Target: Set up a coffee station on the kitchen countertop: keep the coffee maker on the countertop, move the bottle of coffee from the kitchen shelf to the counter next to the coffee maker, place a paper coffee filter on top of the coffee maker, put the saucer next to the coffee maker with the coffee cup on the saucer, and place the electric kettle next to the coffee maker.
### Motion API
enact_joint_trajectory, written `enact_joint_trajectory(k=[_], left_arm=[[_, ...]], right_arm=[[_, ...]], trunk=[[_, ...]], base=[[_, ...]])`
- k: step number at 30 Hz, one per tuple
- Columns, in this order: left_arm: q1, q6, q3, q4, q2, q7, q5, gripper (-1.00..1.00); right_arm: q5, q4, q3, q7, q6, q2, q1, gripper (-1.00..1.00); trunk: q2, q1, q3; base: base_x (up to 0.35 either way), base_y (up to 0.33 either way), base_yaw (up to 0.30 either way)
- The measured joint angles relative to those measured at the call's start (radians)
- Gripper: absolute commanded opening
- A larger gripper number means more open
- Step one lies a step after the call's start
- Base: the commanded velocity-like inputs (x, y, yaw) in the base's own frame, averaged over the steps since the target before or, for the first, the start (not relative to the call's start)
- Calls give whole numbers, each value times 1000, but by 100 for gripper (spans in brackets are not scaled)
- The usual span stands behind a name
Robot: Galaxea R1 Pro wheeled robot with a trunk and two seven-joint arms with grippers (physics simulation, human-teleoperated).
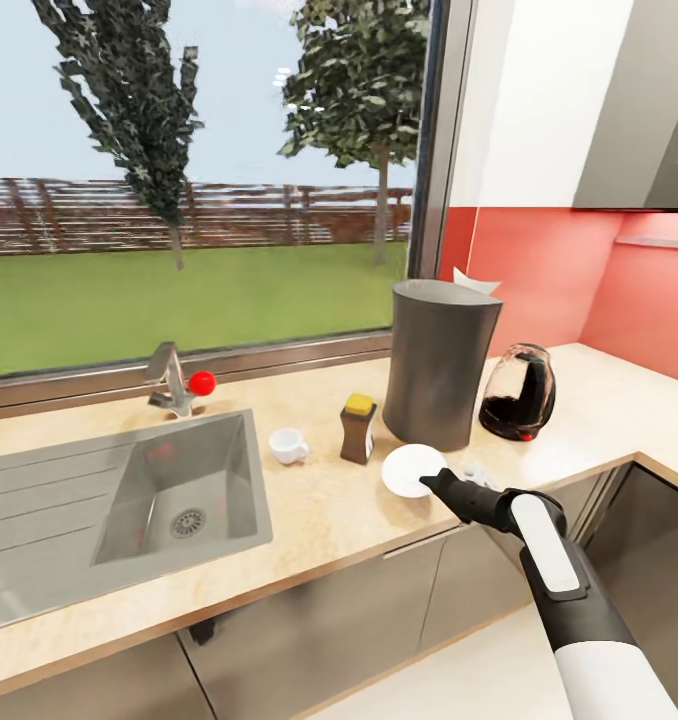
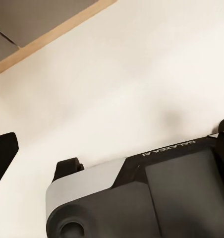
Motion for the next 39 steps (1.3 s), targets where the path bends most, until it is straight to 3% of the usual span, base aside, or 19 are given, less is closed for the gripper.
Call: enact_joint_trajectory(k=[8, 9, 13, 28, 39], left_arm=[[0, 0, 0, 0, 0, 0, 0, 100], [0, -1, 0, 0, 0, 0, 0, 100], [0, -1, 0, 0, 0, 0, 0, 100], [0, 0, 0, 0, 0, 0, 0, 100], [0, 0, 0, -1, 0, 0, 0, 100]], right_arm=[[5, 10, 0, -6, 0, 0, 0, -100], [8, 10, 0, -59, 2, 0, 0, 100], [-1, 9, 0, -92, 0, 0, 0, 100], [-4, 1, 0, -96, 0, 0, 0, 100], [-5, -25, 1, -96, 2, 0, 0, 100]], trunk=[[0, 0, 0], [0, 0, 0], [0, 0, 0], [0, 0, 0], [0, 0, 0]], base=[[14, 0, 0], [0, 0, 0], [0, 0, 0], [-37, -11, 0], [-58, -252, 0]])
